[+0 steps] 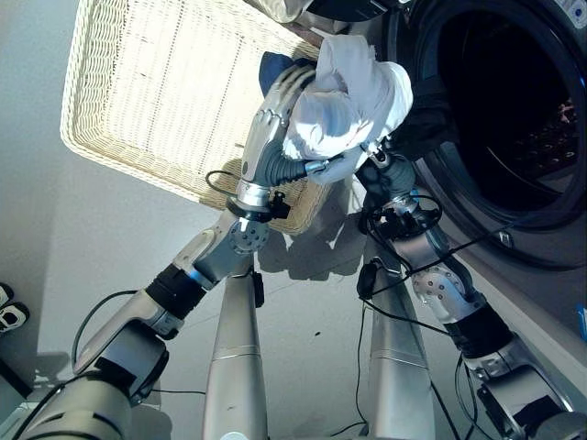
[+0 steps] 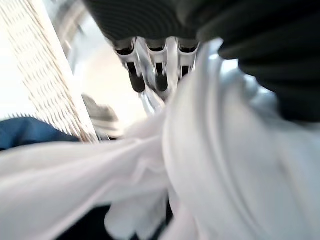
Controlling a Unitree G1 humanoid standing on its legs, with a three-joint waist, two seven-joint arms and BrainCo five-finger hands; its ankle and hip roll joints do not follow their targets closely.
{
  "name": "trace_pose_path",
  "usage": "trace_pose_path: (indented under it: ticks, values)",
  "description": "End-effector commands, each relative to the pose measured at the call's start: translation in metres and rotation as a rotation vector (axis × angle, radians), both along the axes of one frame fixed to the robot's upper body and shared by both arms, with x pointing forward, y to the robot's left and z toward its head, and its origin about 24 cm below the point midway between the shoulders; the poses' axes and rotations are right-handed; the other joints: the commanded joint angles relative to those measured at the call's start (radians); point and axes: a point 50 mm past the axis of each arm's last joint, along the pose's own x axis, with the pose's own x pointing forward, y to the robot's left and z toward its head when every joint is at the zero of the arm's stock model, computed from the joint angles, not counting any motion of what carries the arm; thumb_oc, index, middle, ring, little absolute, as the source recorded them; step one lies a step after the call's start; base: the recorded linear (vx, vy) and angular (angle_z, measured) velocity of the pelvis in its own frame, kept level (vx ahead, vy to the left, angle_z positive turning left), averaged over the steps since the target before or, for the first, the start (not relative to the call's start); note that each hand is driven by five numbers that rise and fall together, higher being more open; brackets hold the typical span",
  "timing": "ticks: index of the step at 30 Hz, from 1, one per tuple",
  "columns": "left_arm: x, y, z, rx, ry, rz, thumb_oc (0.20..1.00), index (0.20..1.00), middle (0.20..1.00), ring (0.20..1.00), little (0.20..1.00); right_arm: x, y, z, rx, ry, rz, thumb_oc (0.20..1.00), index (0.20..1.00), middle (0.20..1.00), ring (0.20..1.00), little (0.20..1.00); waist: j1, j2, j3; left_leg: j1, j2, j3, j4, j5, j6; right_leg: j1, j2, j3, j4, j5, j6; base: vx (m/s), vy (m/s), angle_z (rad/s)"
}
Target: Put the clothes into the washing machine.
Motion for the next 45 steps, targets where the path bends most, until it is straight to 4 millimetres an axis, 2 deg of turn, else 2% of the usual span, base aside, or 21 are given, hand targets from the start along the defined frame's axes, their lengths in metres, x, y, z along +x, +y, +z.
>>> trace_pose_path:
  ticks: [1,7,14,23,30,34,43,44,45]
  values:
    - [-0.018,0.004,0.010,-0.115,-0.153,0.002,1.000,1.000,1.000,1.000,1.000,-0.030,0.014,0.035,0.097,-0.202,0.094,0.200,0.200,0.200,0.200,0.200,-0.001,0.039,-0.018,-0.024,-0.071,-0.050,0.002,0.022,0.094,0.038,0.011,-0.057,-0.003,0.033,0.087,0.00,0.000,0.00]
    - [-0.021,0.003,0.012,-0.181,-0.168,-0.004,1.000,1.000,1.000,1.000,1.000,-0.030,0.015,0.037,0.128,-0.190,0.092,0.200,0.200,0.200,0.200,0.200,0.002,0.036,-0.018,-0.019,-0.069,-0.049,-0.005,0.025,0.091,0.042,0.009,-0.062,-0.003,0.034,0.088,0.00,0.000,0.02]
    - [-0.015,0.002,0.011,-0.181,-0.085,-0.037,1.000,1.000,1.000,1.000,1.000,-0.027,0.007,0.041,0.207,-0.184,0.066,0.200,0.200,0.200,0.200,0.200,0.001,0.034,-0.018,-0.017,-0.066,-0.046,-0.003,0.027,0.090,0.046,0.009,-0.065,0.000,0.036,0.089,0.00,0.000,0.00]
    - [-0.014,0.007,0.009,-0.153,-0.071,-0.098,1.000,1.000,1.000,1.000,1.000,-0.020,-0.027,0.043,0.368,-0.190,-0.041,0.200,0.200,0.200,0.200,0.200,-0.009,0.033,-0.018,-0.019,-0.059,-0.042,0.004,0.026,0.088,0.042,0.007,-0.059,0.009,0.038,0.092,0.00,0.000,0.00]
    - [-0.004,0.029,0.003,-0.275,-0.043,-0.011,1.000,1.000,1.000,1.000,1.000,-0.009,-0.054,0.034,0.370,-0.158,-0.241,0.200,0.200,0.200,0.200,0.200,-0.016,0.030,-0.018,-0.020,-0.056,-0.042,0.018,0.023,0.082,0.038,0.009,-0.050,0.023,0.035,0.093,0.00,0.000,0.00]
    - [0.004,0.042,-0.004,-0.358,-0.006,0.045,1.000,1.000,1.000,1.000,1.000,0.005,-0.070,0.023,0.362,-0.049,-0.336,0.200,0.200,0.200,0.200,0.200,-0.017,0.033,-0.018,-0.017,-0.052,-0.039,0.020,0.022,0.077,0.040,0.011,-0.047,0.025,0.034,0.092,0.00,0.000,0.00]
    - [0.033,0.077,-0.024,-0.526,0.147,0.199,1.000,1.000,1.000,1.000,1.000,0.048,-0.124,-0.005,0.369,0.220,-0.536,0.200,0.200,0.200,0.200,0.200,-0.018,0.044,-0.018,-0.019,-0.036,-0.020,0.031,0.024,0.059,0.037,0.012,-0.047,0.037,0.031,0.090,0.00,0.000,0.00]
    - [0.033,0.077,-0.024,-0.526,0.147,0.199,1.000,1.000,1.000,1.000,1.000,0.048,-0.124,-0.005,0.369,0.220,-0.536,0.200,0.200,0.200,0.200,0.200,-0.018,0.044,-0.018,-0.019,-0.036,-0.020,0.031,0.024,0.059,0.037,0.012,-0.047,0.037,0.031,0.090,0.00,0.000,0.00]
    - [0.040,0.083,-0.025,-0.539,0.169,0.245,1.000,1.000,1.000,1.000,1.000,0.055,-0.136,-0.008,0.398,0.263,-0.573,0.200,0.200,0.200,0.200,0.200,-0.018,0.045,-0.018,-0.021,-0.034,-0.017,0.032,0.025,0.055,0.037,0.015,-0.048,0.035,0.030,0.088,0.00,0.000,0.00]
